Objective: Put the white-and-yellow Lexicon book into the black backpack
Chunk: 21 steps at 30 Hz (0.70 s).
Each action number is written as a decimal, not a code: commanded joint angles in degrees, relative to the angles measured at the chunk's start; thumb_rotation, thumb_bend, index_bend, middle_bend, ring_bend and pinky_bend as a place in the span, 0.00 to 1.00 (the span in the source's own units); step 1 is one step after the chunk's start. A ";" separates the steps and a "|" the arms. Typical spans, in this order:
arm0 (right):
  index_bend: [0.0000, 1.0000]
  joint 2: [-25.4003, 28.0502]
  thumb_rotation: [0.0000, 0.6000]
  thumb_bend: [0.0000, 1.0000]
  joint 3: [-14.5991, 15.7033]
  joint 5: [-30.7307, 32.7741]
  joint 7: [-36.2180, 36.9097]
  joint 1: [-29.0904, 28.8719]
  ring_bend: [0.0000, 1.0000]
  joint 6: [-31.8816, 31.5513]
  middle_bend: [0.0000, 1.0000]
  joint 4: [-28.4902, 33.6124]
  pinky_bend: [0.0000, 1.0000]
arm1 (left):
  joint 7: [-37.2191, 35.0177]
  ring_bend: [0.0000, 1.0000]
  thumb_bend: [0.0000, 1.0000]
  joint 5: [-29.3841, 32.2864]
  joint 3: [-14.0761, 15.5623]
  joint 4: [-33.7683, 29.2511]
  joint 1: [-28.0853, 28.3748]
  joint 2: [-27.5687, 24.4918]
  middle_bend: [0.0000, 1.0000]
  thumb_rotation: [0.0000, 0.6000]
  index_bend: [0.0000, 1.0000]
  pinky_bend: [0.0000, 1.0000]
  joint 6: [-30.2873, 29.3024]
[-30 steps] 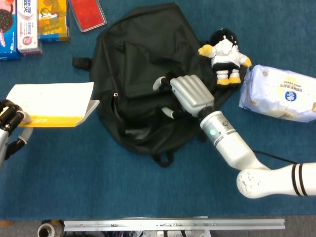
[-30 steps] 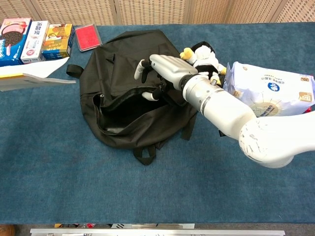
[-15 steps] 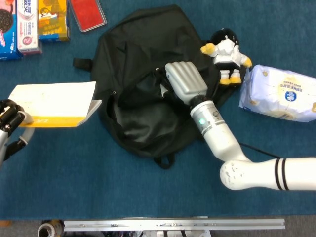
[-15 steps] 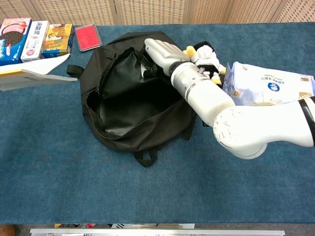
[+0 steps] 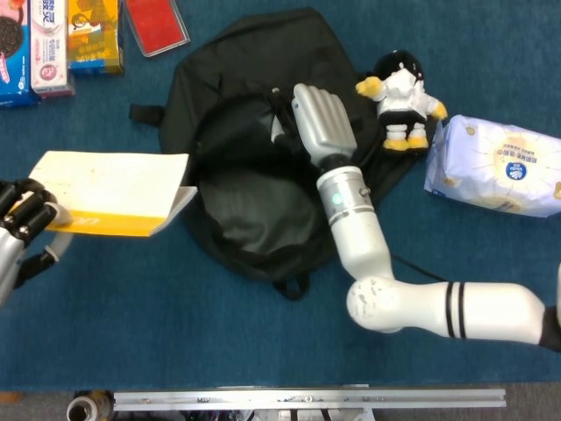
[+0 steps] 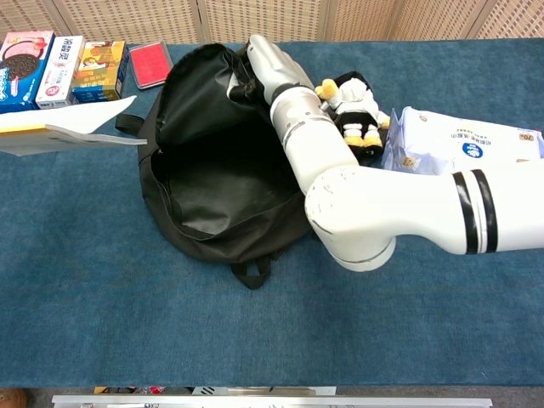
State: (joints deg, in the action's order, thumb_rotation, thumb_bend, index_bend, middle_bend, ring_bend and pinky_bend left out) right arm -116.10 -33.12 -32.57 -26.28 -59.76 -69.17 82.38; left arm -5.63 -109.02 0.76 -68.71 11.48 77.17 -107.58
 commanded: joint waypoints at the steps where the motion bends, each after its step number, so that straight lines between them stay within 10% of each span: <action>1: 0.76 -1.48 1.00 0.99 -2.84 0.51 1.96 -0.93 0.71 -0.92 0.70 0.07 0.98 | 0.64 0.41 0.34 -1.03 0.21 -0.78 0.71 -0.03 0.56 1.00 0.72 0.50 0.46; 21: 0.76 -4.66 1.00 0.98 -11.10 1.52 8.87 -4.56 0.71 -2.09 0.70 -2.44 0.98 | 4.61 0.41 0.34 -4.39 0.30 -5.78 5.76 1.83 0.56 1.00 0.72 0.50 6.58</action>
State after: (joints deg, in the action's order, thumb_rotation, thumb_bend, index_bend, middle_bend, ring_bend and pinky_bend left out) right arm -120.15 -43.53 -30.74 -18.30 -63.75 -71.11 80.77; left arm -1.13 -113.30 1.02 -74.36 17.11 78.93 -101.13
